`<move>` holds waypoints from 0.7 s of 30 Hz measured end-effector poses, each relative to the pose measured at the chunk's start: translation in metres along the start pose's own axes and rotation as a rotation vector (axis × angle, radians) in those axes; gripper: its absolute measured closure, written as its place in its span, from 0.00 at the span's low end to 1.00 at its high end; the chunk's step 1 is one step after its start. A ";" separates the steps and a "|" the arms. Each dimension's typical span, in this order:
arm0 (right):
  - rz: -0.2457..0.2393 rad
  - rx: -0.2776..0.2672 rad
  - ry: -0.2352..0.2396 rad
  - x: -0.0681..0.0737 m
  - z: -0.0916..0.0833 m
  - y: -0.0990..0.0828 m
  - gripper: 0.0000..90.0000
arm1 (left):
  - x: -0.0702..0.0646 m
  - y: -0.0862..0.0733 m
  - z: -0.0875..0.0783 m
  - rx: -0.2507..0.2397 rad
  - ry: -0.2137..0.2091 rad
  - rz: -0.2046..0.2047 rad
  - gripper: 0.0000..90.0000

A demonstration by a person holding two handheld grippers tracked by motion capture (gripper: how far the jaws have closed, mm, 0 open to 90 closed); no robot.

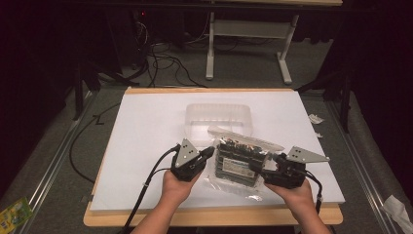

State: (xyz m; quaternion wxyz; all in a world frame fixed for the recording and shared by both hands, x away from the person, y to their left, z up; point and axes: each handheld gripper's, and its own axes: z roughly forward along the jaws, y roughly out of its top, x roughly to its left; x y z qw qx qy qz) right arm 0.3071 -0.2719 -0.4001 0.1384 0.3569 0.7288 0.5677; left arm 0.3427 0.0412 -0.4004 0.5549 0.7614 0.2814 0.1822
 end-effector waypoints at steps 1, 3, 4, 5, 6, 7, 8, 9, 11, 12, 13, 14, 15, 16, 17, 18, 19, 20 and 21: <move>-0.003 0.006 0.002 0.000 0.001 0.000 0.44 | 0.000 0.000 0.000 0.000 0.000 -0.001 0.99; -0.008 0.013 0.009 0.001 0.003 -0.001 0.48 | 0.000 0.000 0.000 0.000 0.000 -0.001 0.99; -0.012 0.018 0.010 0.001 0.004 -0.001 0.51 | 0.000 0.000 0.000 0.000 0.000 -0.001 0.99; -0.019 0.020 0.014 0.001 0.004 -0.001 0.55 | 0.000 0.000 0.000 0.000 0.000 -0.001 0.99; -0.024 0.023 0.019 0.002 0.004 -0.001 0.59 | -0.001 0.000 -0.001 0.000 0.001 -0.002 0.99; -0.032 0.026 0.022 0.002 0.004 -0.001 0.62 | -0.001 0.000 -0.001 0.000 0.002 -0.002 0.99; -0.034 0.029 0.025 0.002 0.004 -0.001 0.66 | -0.001 0.000 -0.001 -0.001 0.005 -0.001 0.99; -0.039 0.030 0.029 0.002 0.004 -0.001 0.70 | -0.001 0.000 -0.001 0.004 0.009 0.003 0.98; -0.048 0.034 0.064 0.001 0.003 -0.001 0.75 | 0.000 0.000 -0.001 0.011 0.018 0.001 0.98; -0.050 0.037 0.076 0.001 0.003 -0.001 0.79 | 0.001 0.000 -0.001 0.016 0.030 -0.004 0.98; -0.055 0.034 0.092 0.002 0.002 -0.001 0.83 | 0.002 -0.001 0.000 0.021 0.034 -0.015 0.95; -0.048 0.034 0.082 0.003 0.002 -0.001 0.83 | 0.004 -0.001 -0.001 0.024 0.036 -0.029 0.90; -0.050 0.040 0.083 0.002 0.002 -0.001 0.83 | 0.006 -0.002 -0.001 0.024 0.039 -0.040 0.86; -0.053 0.040 0.083 0.002 0.001 -0.002 0.83 | 0.007 -0.003 -0.002 0.026 0.044 -0.047 0.82; -0.053 0.043 0.085 0.002 0.001 -0.001 0.83 | 0.009 -0.003 -0.004 0.030 0.048 -0.052 0.78; -0.050 0.043 0.085 0.002 0.001 -0.001 0.83 | 0.011 -0.004 -0.005 0.036 0.048 -0.057 0.75; -0.046 0.043 0.086 0.002 0.001 -0.002 0.83 | 0.013 -0.006 -0.006 0.044 0.045 -0.066 0.72; -0.047 0.043 0.087 0.002 0.001 -0.002 0.83 | 0.016 -0.008 -0.008 0.058 0.043 -0.071 0.67; -0.047 0.044 0.087 0.002 0.001 -0.001 0.83 | 0.018 -0.010 -0.010 0.072 0.052 -0.071 0.63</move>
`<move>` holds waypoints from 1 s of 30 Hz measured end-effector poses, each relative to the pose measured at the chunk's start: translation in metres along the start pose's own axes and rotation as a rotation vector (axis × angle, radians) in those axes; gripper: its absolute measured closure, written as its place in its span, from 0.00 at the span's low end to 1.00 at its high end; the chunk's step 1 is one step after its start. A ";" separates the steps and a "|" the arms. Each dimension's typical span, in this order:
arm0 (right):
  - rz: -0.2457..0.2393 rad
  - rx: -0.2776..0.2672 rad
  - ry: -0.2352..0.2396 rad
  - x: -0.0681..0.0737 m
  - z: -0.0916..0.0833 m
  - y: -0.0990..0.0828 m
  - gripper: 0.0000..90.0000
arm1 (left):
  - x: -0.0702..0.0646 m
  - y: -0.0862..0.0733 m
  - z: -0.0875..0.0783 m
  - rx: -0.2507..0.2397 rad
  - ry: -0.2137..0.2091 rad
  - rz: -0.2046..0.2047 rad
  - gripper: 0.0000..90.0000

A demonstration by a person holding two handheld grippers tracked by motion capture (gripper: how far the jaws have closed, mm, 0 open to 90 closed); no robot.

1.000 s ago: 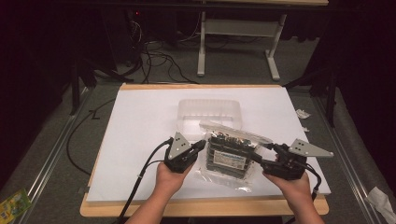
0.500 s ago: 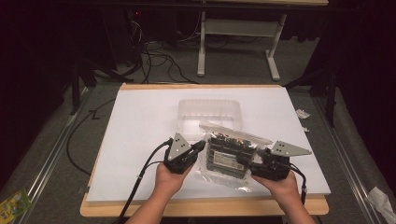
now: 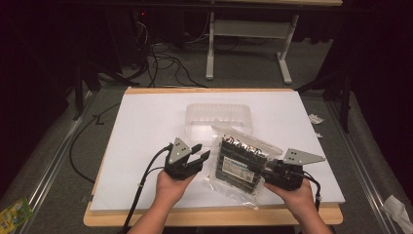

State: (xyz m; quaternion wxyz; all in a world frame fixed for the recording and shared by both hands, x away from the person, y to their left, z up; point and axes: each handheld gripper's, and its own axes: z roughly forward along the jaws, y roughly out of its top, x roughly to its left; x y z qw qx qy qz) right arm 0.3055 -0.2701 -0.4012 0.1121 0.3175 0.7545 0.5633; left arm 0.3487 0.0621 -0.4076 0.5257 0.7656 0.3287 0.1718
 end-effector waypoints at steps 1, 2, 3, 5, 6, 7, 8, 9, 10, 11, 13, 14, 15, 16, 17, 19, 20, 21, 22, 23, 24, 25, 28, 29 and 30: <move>-0.001 0.001 0.000 0.000 0.000 0.000 0.83 | 0.003 -0.003 -0.002 0.012 0.012 0.001 0.60; -0.001 0.001 0.000 0.001 0.000 0.000 0.83 | 0.006 -0.007 -0.004 0.029 0.018 0.002 0.58; -0.001 0.001 -0.002 0.001 0.000 0.000 0.83 | 0.009 -0.011 -0.007 0.053 0.019 0.005 0.56; 0.001 0.003 -0.005 0.002 -0.001 0.000 0.83 | 0.015 -0.019 -0.014 0.083 0.021 0.009 0.53; 0.004 0.002 -0.006 0.002 -0.001 0.000 0.83 | 0.017 -0.023 -0.020 0.090 0.028 0.018 0.53; 0.008 0.003 -0.008 0.002 -0.001 -0.001 0.83 | 0.020 -0.027 -0.027 0.101 0.040 0.030 0.52; 0.012 0.003 -0.010 0.002 -0.001 -0.001 0.83 | 0.023 -0.031 -0.033 0.110 0.050 0.035 0.52; 0.017 0.006 -0.015 0.002 -0.002 0.000 0.83 | 0.027 -0.036 -0.039 0.120 0.057 0.033 0.52; 0.023 0.009 -0.014 0.003 -0.002 0.000 0.83 | 0.031 -0.041 -0.045 0.124 0.061 0.024 0.52; 0.022 0.010 -0.011 0.003 -0.001 0.001 0.83 | 0.035 -0.046 -0.050 0.118 0.065 0.008 0.52; 0.015 0.014 -0.011 0.004 -0.001 0.002 0.83 | 0.042 -0.055 -0.055 0.101 0.062 -0.042 0.52; 0.014 0.016 -0.013 0.005 -0.001 0.003 0.83 | 0.045 -0.057 -0.055 0.097 0.055 -0.074 0.52; 0.011 0.015 -0.013 0.005 -0.001 0.003 0.83 | 0.047 -0.057 -0.055 0.096 0.056 -0.088 0.52; 0.010 0.015 -0.015 0.005 -0.001 0.003 0.83 | 0.047 -0.057 -0.054 0.093 0.069 -0.086 0.51; 0.011 0.015 -0.019 0.006 -0.001 0.003 0.83 | 0.047 -0.057 -0.052 0.090 0.082 -0.075 0.51; 0.014 0.014 -0.024 0.007 0.000 0.003 0.83 | 0.046 -0.058 -0.049 0.110 0.105 -0.032 0.49; 0.015 0.015 -0.026 0.007 -0.001 0.003 0.83 | 0.045 -0.058 -0.048 0.119 0.107 -0.018 0.48; 0.009 0.016 -0.027 0.007 -0.001 0.003 0.83 | 0.044 -0.059 -0.047 0.125 0.106 -0.008 0.47; 0.007 0.015 -0.027 0.008 -0.001 0.003 0.83 | 0.043 -0.059 -0.047 0.130 0.105 0.000 0.47; 0.005 0.014 -0.029 0.009 -0.001 0.003 0.84 | 0.042 -0.059 -0.046 0.131 0.111 0.004 0.46; 0.004 0.015 -0.031 0.010 -0.002 0.004 0.84 | 0.042 -0.059 -0.047 0.133 0.111 0.006 0.45; 0.005 0.011 -0.028 0.010 -0.002 0.004 0.84 | 0.042 -0.059 -0.046 0.132 0.112 0.004 0.45; -0.001 -0.016 -0.033 0.013 -0.005 0.008 0.84 | 0.042 -0.060 -0.045 0.138 0.106 0.004 0.43; -0.003 -0.022 -0.042 0.015 -0.006 0.009 0.84 | 0.043 -0.060 -0.045 0.153 0.095 0.004 0.43; -0.007 -0.030 -0.047 0.016 -0.007 0.011 0.84 | 0.043 -0.061 -0.044 0.164 0.091 0.003 0.43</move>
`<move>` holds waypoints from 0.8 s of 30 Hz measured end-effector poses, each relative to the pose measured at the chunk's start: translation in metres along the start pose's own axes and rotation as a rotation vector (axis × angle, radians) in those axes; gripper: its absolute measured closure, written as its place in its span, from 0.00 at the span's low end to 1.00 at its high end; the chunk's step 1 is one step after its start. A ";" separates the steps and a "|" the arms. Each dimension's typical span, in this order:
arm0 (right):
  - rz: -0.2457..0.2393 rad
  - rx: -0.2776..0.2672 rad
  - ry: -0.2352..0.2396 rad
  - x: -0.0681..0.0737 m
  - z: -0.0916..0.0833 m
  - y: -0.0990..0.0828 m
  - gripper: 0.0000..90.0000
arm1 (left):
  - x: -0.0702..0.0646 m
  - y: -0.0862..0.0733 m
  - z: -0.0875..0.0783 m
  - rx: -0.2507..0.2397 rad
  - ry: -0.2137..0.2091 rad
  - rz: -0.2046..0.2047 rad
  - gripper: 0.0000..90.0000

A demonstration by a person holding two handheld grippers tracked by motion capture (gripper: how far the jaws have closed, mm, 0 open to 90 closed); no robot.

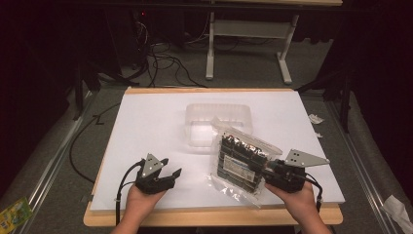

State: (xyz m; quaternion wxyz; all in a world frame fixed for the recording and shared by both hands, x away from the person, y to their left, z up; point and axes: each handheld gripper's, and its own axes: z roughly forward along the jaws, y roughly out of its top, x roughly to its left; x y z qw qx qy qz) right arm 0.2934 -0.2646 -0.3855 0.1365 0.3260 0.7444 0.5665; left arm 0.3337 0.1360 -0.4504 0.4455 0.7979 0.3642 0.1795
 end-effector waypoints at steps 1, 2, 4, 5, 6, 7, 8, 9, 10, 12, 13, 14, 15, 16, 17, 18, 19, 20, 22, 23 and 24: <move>-0.003 -0.010 -0.005 0.000 -0.001 0.001 0.84 | 0.000 -0.001 0.001 0.002 -0.003 0.001 0.42; -0.005 -0.022 -0.011 0.001 -0.002 0.002 0.84 | 0.000 -0.001 0.001 0.006 -0.005 0.004 0.42; -0.006 -0.034 -0.025 0.000 -0.004 0.005 0.84 | 0.001 0.000 0.001 -0.001 -0.006 -0.002 0.42; -0.010 -0.040 -0.034 0.000 -0.004 0.006 0.84 | 0.001 0.000 0.000 -0.007 -0.007 -0.006 0.42; -0.011 -0.044 -0.046 0.000 -0.005 0.008 0.84 | 0.001 0.000 0.000 -0.010 -0.009 -0.009 0.41; -0.012 -0.049 -0.058 0.000 -0.006 0.009 0.84 | 0.001 0.000 0.000 -0.014 -0.007 -0.009 0.41; -0.013 -0.054 -0.071 0.000 -0.007 0.011 0.84 | 0.001 0.000 -0.001 -0.014 -0.006 -0.004 0.41; -0.012 -0.062 -0.079 -0.001 -0.008 0.012 0.84 | 0.001 0.000 -0.001 -0.014 -0.006 0.001 0.41; -0.012 -0.069 -0.087 -0.001 -0.009 0.014 0.84 | 0.001 0.000 -0.001 -0.021 -0.006 -0.002 0.41; -0.014 -0.082 -0.103 -0.001 -0.011 0.017 0.84 | 0.001 0.000 -0.002 -0.027 -0.007 0.001 0.41; -0.016 -0.089 -0.109 -0.001 -0.011 0.019 0.84 | 0.001 0.000 -0.003 -0.027 -0.007 0.002 0.41; -0.021 -0.096 -0.110 -0.002 -0.012 0.020 0.84 | 0.001 0.000 -0.003 -0.028 -0.007 0.001 0.41; -0.026 -0.097 -0.113 -0.002 -0.012 0.022 0.84 | 0.001 0.000 -0.003 -0.026 -0.006 0.002 0.41; -0.026 -0.102 -0.114 -0.002 -0.012 0.023 0.84 | 0.001 0.000 -0.003 -0.030 -0.006 -0.001 0.41; -0.035 -0.104 -0.117 -0.003 -0.011 0.025 0.84 | 0.001 0.000 -0.003 -0.028 -0.008 0.002 0.40; -0.029 -0.108 -0.125 -0.003 -0.011 0.027 0.84 | 0.001 -0.001 -0.004 -0.029 -0.006 0.004 0.40; -0.030 -0.109 -0.128 -0.004 -0.010 0.029 0.84 | 0.001 -0.001 -0.004 -0.030 -0.005 0.005 0.40; -0.032 -0.111 -0.131 -0.005 -0.009 0.031 0.84 | 0.002 -0.001 -0.004 -0.029 -0.004 0.007 0.40; -0.041 -0.118 -0.140 -0.006 -0.007 0.036 0.84 | 0.002 0.000 -0.005 -0.034 -0.002 0.003 0.40; -0.046 -0.121 -0.141 -0.007 -0.006 0.039 0.84 | 0.003 0.000 -0.005 -0.035 0.000 0.003 0.40; -0.054 -0.123 -0.147 -0.007 -0.006 0.043 0.84 | 0.003 0.000 -0.005 -0.036 0.001 0.004 0.40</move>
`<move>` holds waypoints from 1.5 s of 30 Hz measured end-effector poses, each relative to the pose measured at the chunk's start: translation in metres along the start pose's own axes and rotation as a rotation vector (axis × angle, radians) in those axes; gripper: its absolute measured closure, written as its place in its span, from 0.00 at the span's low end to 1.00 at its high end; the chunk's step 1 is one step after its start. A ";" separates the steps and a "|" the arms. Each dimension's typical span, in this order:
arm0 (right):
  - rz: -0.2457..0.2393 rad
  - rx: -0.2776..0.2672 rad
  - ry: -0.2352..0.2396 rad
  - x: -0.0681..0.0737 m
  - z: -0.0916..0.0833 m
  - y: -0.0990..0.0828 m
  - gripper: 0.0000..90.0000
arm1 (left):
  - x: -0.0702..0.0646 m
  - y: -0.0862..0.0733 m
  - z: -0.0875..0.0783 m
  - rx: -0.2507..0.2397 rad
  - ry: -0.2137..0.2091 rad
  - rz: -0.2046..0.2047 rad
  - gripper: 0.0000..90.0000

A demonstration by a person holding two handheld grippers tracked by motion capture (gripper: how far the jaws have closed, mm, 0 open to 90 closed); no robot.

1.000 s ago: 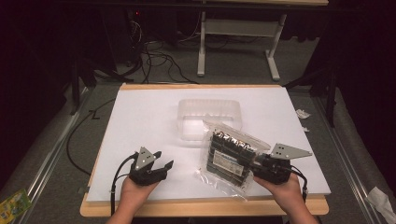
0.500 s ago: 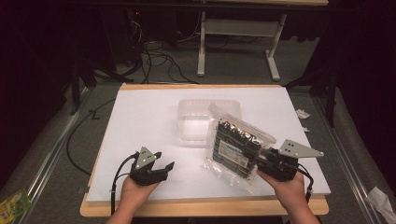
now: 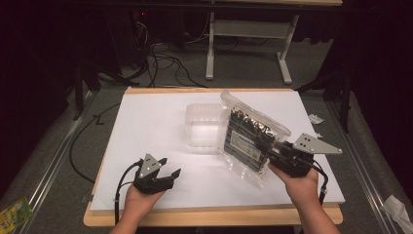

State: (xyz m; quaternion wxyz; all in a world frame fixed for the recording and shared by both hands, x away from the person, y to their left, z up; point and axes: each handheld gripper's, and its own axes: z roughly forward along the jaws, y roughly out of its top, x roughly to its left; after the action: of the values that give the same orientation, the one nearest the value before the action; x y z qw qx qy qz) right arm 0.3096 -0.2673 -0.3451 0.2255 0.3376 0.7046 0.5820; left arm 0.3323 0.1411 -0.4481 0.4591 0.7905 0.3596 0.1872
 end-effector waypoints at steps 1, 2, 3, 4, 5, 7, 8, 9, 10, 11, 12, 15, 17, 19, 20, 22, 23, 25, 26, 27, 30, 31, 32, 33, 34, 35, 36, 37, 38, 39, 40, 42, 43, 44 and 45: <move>-0.004 -0.002 -0.006 0.000 0.001 0.003 0.84 | 0.000 0.000 0.000 0.000 0.001 0.002 0.40; -0.013 -0.012 -0.010 0.000 0.003 0.006 0.84 | 0.000 0.000 0.000 0.001 0.002 0.004 0.40; -0.019 -0.013 -0.020 -0.001 0.004 0.009 0.84 | 0.000 0.000 0.000 0.002 0.002 0.005 0.40; -0.021 -0.018 -0.028 -0.002 0.006 0.011 0.84 | 0.000 0.000 0.000 0.002 0.003 0.005 0.40; -0.024 -0.021 -0.034 -0.003 0.008 0.014 0.84 | 0.000 0.000 0.000 0.003 0.000 0.005 0.40; -0.019 -0.030 -0.039 -0.006 0.012 0.018 0.84 | 0.000 0.000 0.000 0.001 0.002 0.006 0.40; -0.019 -0.033 -0.042 -0.007 0.015 0.020 0.84 | -0.001 0.000 0.000 0.001 0.001 0.008 0.40; -0.018 -0.034 -0.043 -0.009 0.017 0.022 0.84 | -0.001 0.000 0.000 0.000 -0.001 0.008 0.40; -0.022 -0.036 -0.043 -0.011 0.020 0.024 0.84 | -0.001 0.000 0.000 0.001 -0.002 0.009 0.40; -0.023 -0.037 -0.043 -0.013 0.023 0.026 0.84 | -0.001 0.000 0.000 0.002 -0.002 0.010 0.40; -0.016 -0.039 -0.040 -0.015 0.028 0.028 0.84 | -0.001 0.000 0.000 0.003 -0.002 0.011 0.40; -0.017 -0.033 -0.049 -0.019 0.038 0.033 0.84 | -0.001 0.000 0.001 0.003 0.000 0.011 0.40; -0.019 -0.023 -0.056 -0.022 0.046 0.037 0.84 | -0.001 0.000 0.001 0.003 0.000 0.014 0.40; -0.024 -0.019 -0.059 -0.024 0.054 0.041 0.84 | -0.001 0.000 0.001 0.005 -0.004 0.014 0.40; -0.027 -0.023 -0.055 -0.025 0.058 0.043 0.84 | -0.001 0.000 0.001 0.006 -0.004 0.014 0.40; -0.032 -0.018 -0.054 -0.027 0.065 0.048 0.84 | -0.001 0.000 0.001 0.003 -0.004 0.013 0.40; -0.038 -0.018 -0.049 -0.028 0.069 0.049 0.84 | -0.001 0.000 0.000 0.003 -0.005 0.014 0.40; -0.042 -0.012 -0.047 -0.029 0.077 0.053 0.84 | 0.000 0.000 -0.001 0.001 -0.005 0.021 0.40; -0.042 -0.012 -0.051 -0.029 0.080 0.055 0.84 | 0.000 0.000 -0.001 0.000 -0.006 0.019 0.40; -0.043 -0.014 -0.046 -0.030 0.083 0.056 0.84 | 0.000 0.000 -0.001 0.001 -0.004 0.020 0.40; -0.040 -0.020 -0.046 -0.032 0.092 0.061 0.84 | 0.001 0.000 -0.002 -0.004 -0.006 0.014 0.39; -0.043 -0.021 -0.048 -0.033 0.095 0.062 0.84 | 0.001 0.000 -0.002 -0.007 -0.007 0.012 0.39; -0.046 -0.022 -0.050 -0.033 0.098 0.063 0.84 | 0.002 0.000 -0.003 -0.011 -0.006 0.011 0.39; -0.045 -0.020 -0.052 -0.034 0.100 0.064 0.84 | 0.002 0.000 -0.002 -0.015 -0.004 0.007 0.39; -0.046 -0.023 -0.053 -0.034 0.103 0.065 0.84 | 0.002 0.000 -0.003 -0.014 -0.008 0.007 0.39; -0.049 -0.023 -0.054 -0.035 0.106 0.066 0.84 | 0.002 0.000 -0.003 -0.016 -0.007 0.006 0.39; -0.055 -0.024 -0.054 -0.036 0.110 0.067 0.84 | 0.002 0.000 -0.003 -0.015 -0.009 0.007 0.39; -0.054 -0.024 -0.056 -0.036 0.112 0.067 0.84 | 0.002 0.000 -0.003 -0.015 -0.011 0.010 0.39; -0.057 -0.026 -0.056 -0.037 0.115 0.068 0.84 | 0.002 0.000 -0.002 -0.016 -0.013 0.010 0.39; -0.062 -0.026 -0.058 -0.037 0.118 0.069 0.84 | 0.002 0.000 -0.002 -0.018 -0.012 0.010 0.39; -0.065 -0.026 -0.059 -0.038 0.121 0.069 0.84 | 0.002 0.000 -0.002 -0.018 -0.015 0.008 0.39; -0.068 -0.024 -0.058 -0.039 0.127 0.070 0.84 | 0.001 0.000 -0.002 -0.018 -0.015 0.012 0.39; -0.073 -0.021 -0.059 -0.039 0.130 0.070 0.84 | 0.001 0.000 -0.002 -0.019 -0.016 0.013 0.39; -0.072 -0.014 -0.059 -0.039 0.134 0.070 0.84 | 0.002 0.000 -0.002 -0.018 -0.017 0.014 0.39; -0.074 -0.013 -0.058 -0.039 0.137 0.070 0.84 | 0.002 0.000 -0.002 -0.017 -0.018 0.013 0.39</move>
State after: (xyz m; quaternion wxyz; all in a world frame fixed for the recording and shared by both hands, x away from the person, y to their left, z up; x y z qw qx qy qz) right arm 0.4479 -0.1982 -0.3102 0.2694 0.3264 0.7061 0.5677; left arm 0.3323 0.1433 -0.4468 0.4679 0.7904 0.3488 0.1862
